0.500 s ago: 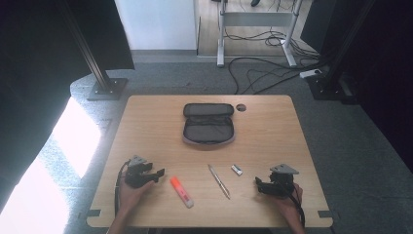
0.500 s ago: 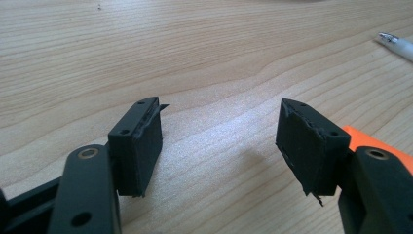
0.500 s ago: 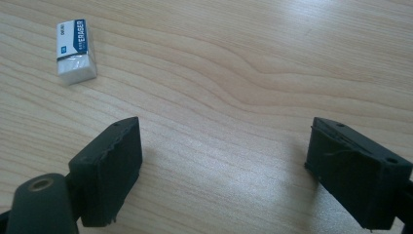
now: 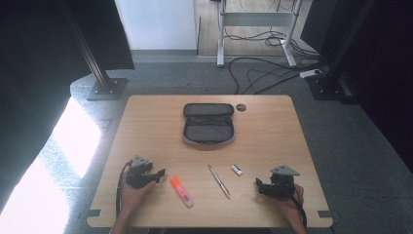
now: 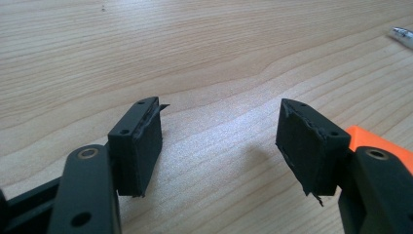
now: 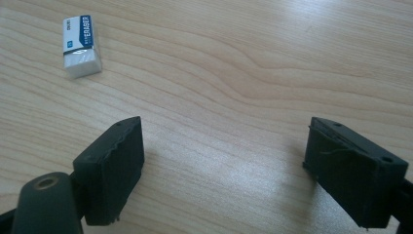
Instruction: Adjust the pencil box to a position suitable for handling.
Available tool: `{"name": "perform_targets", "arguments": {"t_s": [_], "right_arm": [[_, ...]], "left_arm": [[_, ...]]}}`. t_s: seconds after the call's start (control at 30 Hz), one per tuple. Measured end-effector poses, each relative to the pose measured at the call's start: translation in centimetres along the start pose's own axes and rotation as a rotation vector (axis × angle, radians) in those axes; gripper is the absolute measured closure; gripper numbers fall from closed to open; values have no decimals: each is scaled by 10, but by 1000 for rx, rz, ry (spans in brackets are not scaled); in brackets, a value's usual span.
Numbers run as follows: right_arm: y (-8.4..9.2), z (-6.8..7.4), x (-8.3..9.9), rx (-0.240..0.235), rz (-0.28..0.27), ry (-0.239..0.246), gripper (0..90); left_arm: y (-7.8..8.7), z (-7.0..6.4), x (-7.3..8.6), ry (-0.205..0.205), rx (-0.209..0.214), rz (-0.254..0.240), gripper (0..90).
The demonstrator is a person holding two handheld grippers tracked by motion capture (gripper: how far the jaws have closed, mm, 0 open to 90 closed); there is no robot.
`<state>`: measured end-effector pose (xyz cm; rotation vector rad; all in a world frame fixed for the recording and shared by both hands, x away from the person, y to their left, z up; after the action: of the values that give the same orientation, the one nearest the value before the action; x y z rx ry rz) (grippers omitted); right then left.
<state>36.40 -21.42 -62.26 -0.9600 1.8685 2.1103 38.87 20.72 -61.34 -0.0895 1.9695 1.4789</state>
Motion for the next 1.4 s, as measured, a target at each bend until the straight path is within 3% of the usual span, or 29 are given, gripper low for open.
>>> {"name": "perform_targets", "arguments": {"t_s": [0.4,0.67,1.03,1.17,1.4], "right_arm": [[1,-2,1,1,-5,-5,165],[2,-2,2,9,-6,-17,168],[3,-3,1,19,-15,-31,220],[3,-3,1,12,-15,-26,219],[3,-3,2,7,-17,-17,225]], "left_arm": [[-2,0,-3,1,7,-3,337],[-4,-6,-6,-25,4,12,338],[3,-6,-14,-14,22,-18,340],[7,-7,-21,4,15,-38,336],[14,-12,-41,0,32,-65,349]]}}
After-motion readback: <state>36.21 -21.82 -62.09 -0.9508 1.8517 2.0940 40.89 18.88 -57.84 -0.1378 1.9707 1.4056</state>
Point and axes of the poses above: each handheld gripper's, and its own axes: y roughly backward along the jaws, x roughly out of its underside, z roughly to its left, the point moved 10 cm from there along -y, roughly forward along the jaws, and after that the axes turned 14 degrees about z, right-handed, at the moved point
